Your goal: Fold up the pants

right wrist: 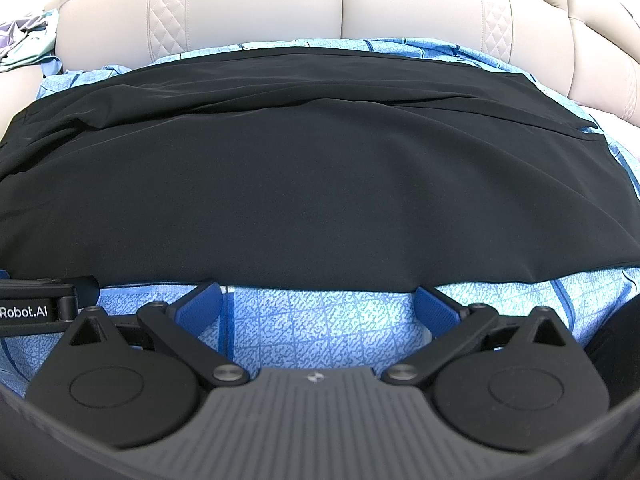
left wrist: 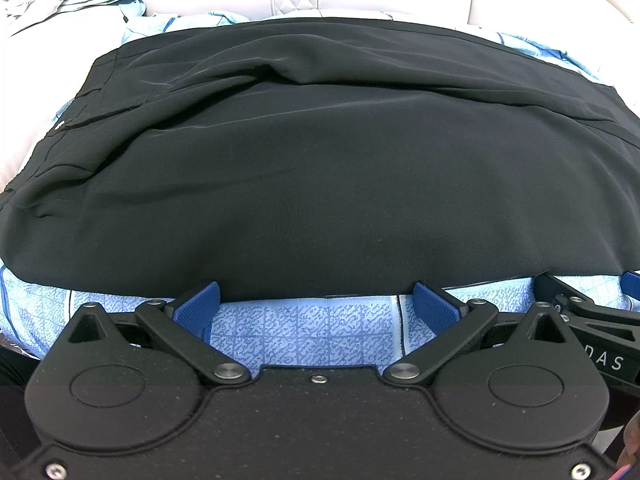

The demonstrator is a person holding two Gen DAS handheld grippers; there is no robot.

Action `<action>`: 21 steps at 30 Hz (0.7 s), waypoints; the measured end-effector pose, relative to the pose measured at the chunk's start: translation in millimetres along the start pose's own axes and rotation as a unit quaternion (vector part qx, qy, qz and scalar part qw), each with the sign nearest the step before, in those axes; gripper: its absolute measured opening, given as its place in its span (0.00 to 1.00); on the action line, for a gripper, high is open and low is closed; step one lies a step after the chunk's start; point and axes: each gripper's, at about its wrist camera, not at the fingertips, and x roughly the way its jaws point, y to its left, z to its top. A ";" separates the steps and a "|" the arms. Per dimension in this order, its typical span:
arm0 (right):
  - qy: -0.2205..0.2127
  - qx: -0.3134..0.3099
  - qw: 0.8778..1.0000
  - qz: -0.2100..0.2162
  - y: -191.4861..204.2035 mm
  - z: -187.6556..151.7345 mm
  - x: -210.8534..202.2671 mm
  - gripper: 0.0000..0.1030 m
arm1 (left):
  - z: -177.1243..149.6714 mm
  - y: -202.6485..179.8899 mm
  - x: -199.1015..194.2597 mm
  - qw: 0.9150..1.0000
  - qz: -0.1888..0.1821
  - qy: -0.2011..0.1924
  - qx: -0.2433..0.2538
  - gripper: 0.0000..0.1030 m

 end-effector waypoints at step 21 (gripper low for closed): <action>0.001 0.000 1.000 0.000 0.2 1.1 -1.5 1.00 | 0.0 0.0 0.0 1.000 0.000 0.000 0.000 1.00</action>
